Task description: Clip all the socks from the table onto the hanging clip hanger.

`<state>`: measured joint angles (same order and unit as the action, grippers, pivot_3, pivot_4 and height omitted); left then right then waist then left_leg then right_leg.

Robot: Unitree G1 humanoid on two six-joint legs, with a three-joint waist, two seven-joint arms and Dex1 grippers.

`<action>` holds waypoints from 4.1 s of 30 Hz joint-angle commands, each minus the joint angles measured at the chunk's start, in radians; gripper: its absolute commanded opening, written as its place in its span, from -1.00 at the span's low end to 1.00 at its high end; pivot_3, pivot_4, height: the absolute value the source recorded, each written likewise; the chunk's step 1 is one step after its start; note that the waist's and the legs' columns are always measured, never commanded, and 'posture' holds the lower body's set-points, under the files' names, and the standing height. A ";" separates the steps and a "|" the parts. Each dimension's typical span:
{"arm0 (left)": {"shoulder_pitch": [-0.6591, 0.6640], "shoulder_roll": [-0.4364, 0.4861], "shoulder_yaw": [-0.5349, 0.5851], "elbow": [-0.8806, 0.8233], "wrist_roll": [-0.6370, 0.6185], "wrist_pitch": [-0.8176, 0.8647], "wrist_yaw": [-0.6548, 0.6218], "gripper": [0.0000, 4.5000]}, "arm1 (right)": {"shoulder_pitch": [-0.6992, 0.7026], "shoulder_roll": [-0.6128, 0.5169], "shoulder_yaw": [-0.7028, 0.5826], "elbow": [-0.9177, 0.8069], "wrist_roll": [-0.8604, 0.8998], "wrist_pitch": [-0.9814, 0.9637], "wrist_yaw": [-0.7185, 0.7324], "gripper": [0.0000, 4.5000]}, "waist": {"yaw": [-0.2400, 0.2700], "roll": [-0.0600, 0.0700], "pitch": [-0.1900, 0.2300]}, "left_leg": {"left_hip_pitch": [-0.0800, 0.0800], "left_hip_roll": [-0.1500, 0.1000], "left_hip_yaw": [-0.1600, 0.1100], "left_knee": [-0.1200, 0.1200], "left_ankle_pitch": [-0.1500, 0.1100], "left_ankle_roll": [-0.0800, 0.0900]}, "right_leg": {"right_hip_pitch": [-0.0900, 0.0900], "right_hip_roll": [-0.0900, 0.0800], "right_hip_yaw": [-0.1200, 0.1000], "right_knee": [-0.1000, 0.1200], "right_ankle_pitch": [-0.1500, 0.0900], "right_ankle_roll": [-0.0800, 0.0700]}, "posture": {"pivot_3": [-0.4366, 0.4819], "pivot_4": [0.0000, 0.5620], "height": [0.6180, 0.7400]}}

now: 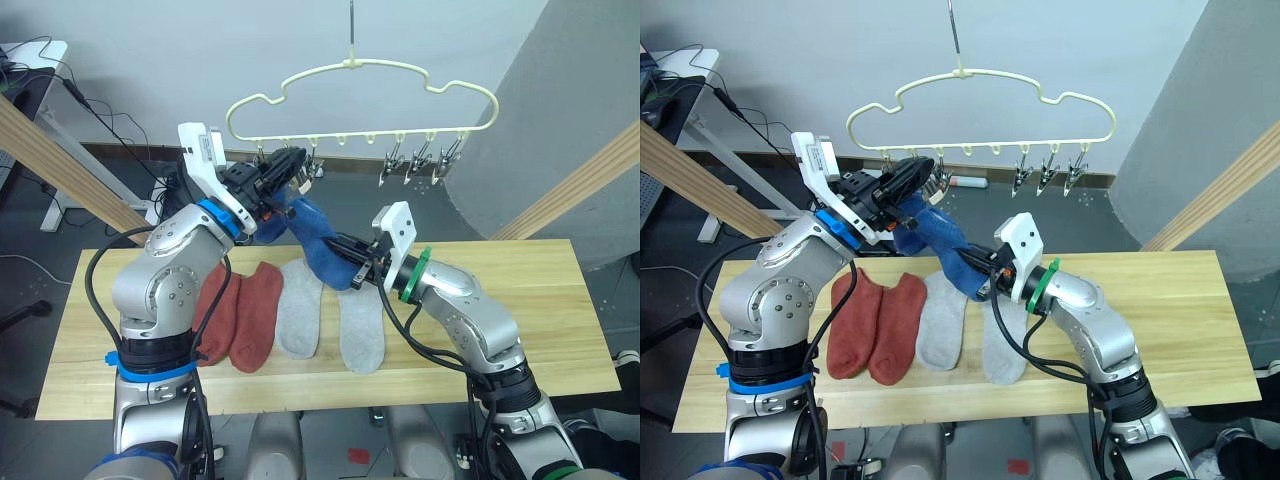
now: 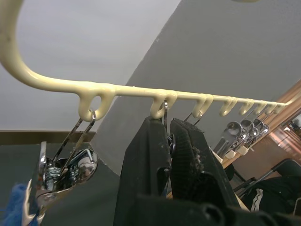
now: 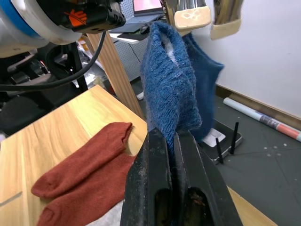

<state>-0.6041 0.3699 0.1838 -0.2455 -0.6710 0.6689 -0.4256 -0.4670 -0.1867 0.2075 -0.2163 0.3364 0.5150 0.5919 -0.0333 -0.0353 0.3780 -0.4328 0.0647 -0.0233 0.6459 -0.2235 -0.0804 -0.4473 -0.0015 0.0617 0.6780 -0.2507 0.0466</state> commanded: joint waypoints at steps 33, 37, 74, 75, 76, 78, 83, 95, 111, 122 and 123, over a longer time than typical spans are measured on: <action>0.012 0.013 0.019 -0.067 -0.048 -0.002 -0.030 -0.97 | -0.088 0.042 -0.031 0.061 -0.003 -0.067 0.012 -1.00 | 0.000 0.000 0.000 | 0.000 0.000 0.000 0.000 0.000 0.000 | 0.000 0.000 0.000 0.000 0.000 0.000 | -0.18 0.30 1.00; 0.015 0.026 0.020 -0.063 -0.051 0.009 -0.032 -0.38 | -0.094 0.044 -0.024 0.070 -0.009 -0.072 0.014 -1.00 | 0.000 0.000 0.000 | 0.000 0.000 0.000 0.000 0.000 0.000 | 0.000 0.000 0.000 0.000 0.000 0.000 | -0.17 0.30 1.00; 0.301 -0.073 -0.166 -0.136 0.349 -0.475 -0.010 0.32 | 0.107 -0.462 -0.355 -0.600 0.269 0.359 0.036 0.15 | 0.000 0.000 0.000 | 0.001 0.000 0.001 0.000 0.000 0.000 | 0.000 0.000 0.001 0.000 -0.002 0.003 | -0.28 0.35 1.00; 0.298 -0.092 -0.183 -0.116 0.373 -0.489 0.005 0.19 | 0.105 -0.463 -0.374 -0.611 0.288 0.381 0.018 0.15 | 0.000 0.000 0.000 | 0.000 0.000 0.001 0.000 0.000 0.000 | 0.001 0.000 0.002 0.000 -0.001 0.003 | -0.29 0.34 1.00; 0.295 -0.104 -0.193 -0.104 0.388 -0.496 0.012 0.07 | 0.103 -0.464 -0.386 -0.617 0.303 0.396 0.004 0.15 | 0.000 0.000 0.000 | 0.000 -0.001 0.001 0.000 0.000 0.000 | 0.001 0.000 0.002 0.000 -0.001 0.002 | -0.29 0.34 1.00; 0.285 -0.138 -0.209 -0.077 0.420 -0.535 0.036 -0.08 | 0.100 -0.472 -0.404 -0.624 0.323 0.419 -0.017 0.15 | -0.001 0.000 0.000 | 0.000 -0.001 0.001 0.000 0.000 0.000 | 0.001 0.000 0.002 0.000 -0.001 0.002 | -0.32 0.34 1.00; 0.263 -0.177 -0.218 -0.004 0.477 -0.592 0.075 -0.08 | 0.090 -0.489 -0.425 -0.626 0.365 0.443 -0.053 0.15 | -0.004 0.000 0.000 | 0.000 -0.001 0.001 0.000 0.000 0.000 | 0.001 0.000 0.001 0.000 -0.001 0.003 | -0.34 0.33 1.00; 0.190 -0.226 -0.202 0.096 0.523 -0.647 0.146 -0.08 | 0.085 -0.522 -0.451 -0.616 0.429 0.442 -0.101 0.15 | -0.015 0.000 0.000 | 0.000 -0.001 0.001 0.000 0.000 0.001 | 0.001 0.000 0.001 0.000 -0.001 0.003 | -0.39 0.29 1.00; 0.074 -0.276 -0.195 0.164 0.552 -0.666 0.217 -0.08 | 0.063 -0.530 -0.460 -0.591 0.530 0.411 -0.126 0.15 | -0.024 0.000 0.000 | 0.000 -0.001 0.001 0.001 0.000 0.001 | 0.001 0.000 0.001 0.000 0.000 0.000 | -0.39 0.28 1.00; 0.070 -0.285 -0.197 0.130 0.547 -0.629 0.236 -0.08 | 0.067 -0.544 -0.459 -0.579 0.540 0.401 -0.122 0.15 | -0.024 0.000 0.000 | 0.000 -0.001 0.001 0.001 0.000 0.001 | 0.001 0.000 0.001 0.000 0.000 0.000 | -0.40 0.29 1.00; 0.070 -0.285 -0.197 0.127 0.547 -0.628 0.237 -0.08 | 0.068 -0.545 -0.459 -0.579 0.541 0.401 -0.122 0.15 | -0.024 0.000 0.000 | 0.000 -0.001 0.001 0.001 0.000 0.001 | 0.001 0.000 0.001 0.000 0.000 0.000 | -0.40 0.29 1.00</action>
<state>-0.5262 0.0911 -0.0117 -0.0633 -0.1258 0.0484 -0.1921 -0.4041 -0.7213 -0.2312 -0.7788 0.8577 0.9410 0.4707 -0.0577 -0.0354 0.3778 -0.4327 0.0637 -0.0225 0.6465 -0.2232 -0.0796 -0.4460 -0.0019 0.0627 0.6779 -0.2505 0.0467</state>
